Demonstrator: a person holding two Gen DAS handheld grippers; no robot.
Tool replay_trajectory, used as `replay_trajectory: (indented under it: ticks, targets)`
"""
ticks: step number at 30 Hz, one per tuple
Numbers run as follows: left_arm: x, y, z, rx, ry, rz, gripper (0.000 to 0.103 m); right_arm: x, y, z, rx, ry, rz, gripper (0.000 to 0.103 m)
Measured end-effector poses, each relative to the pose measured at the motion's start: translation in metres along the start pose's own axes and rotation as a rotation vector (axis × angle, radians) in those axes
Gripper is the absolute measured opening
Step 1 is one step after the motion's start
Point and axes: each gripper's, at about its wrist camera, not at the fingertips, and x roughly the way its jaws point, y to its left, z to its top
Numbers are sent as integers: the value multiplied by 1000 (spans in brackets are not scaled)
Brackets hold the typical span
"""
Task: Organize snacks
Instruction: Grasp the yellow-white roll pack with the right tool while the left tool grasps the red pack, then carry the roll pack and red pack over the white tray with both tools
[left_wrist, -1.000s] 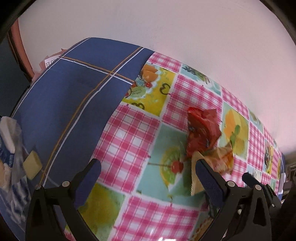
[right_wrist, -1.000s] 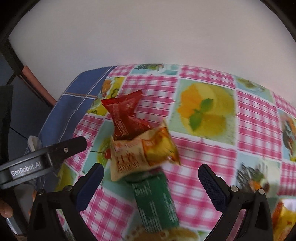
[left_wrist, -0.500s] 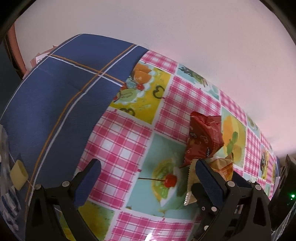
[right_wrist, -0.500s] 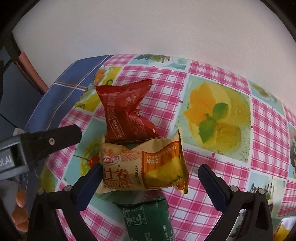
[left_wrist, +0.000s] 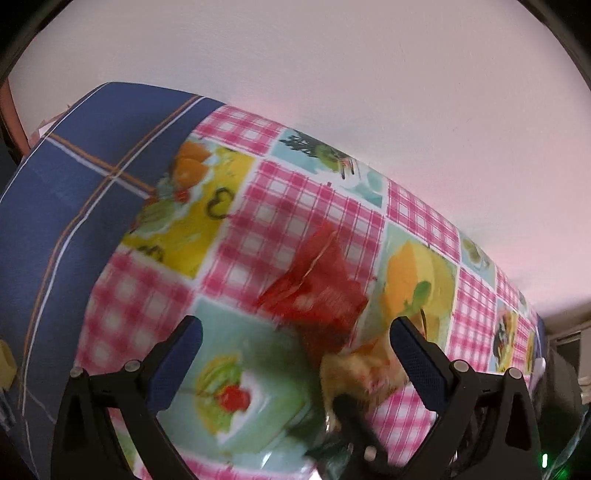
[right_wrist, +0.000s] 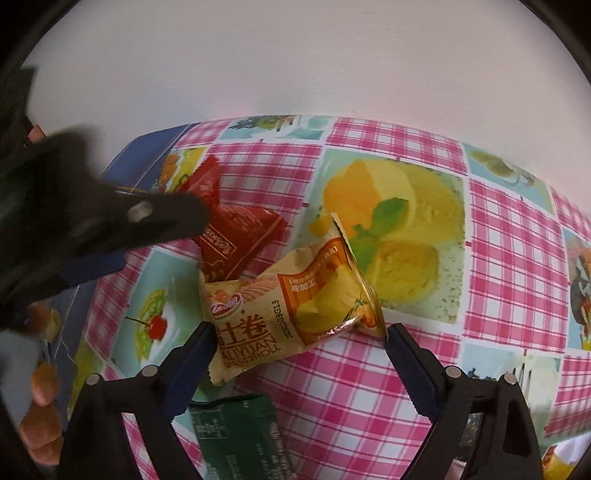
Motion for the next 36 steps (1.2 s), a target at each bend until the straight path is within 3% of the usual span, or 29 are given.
replay_trajectory:
  ticks: [1,4,5,10,18,24,30,36]
  targets:
    - [2,-2,2,-4,0,-3,97,0,-1,1,-3,0,3,94]
    - [14,-4,7,-32,17,-35,75,-1,-2,2,-16,-1,9,94]
    - [17,-3,8,-38,21,-39,60,-1,-3,3,-21,-2,10,94]
    - [13,8,2,-52,-5,-62,59,1,-1,9,-40,1,15,94]
    - [-1,40,-15,-129,-17,-90,58,3,8,10,-66,-6,26,74]
    - [-26,57,-31,-162,-52,-105,58,-9,4,4,-48,-12,22,68]
    - [-59,50,-58,-196,-64,-135,58,-54,-11,-15,21,-54,38,68]
    - [-101,9,-96,-174,-67,-143,58,-122,-31,-60,138,-98,7,68]
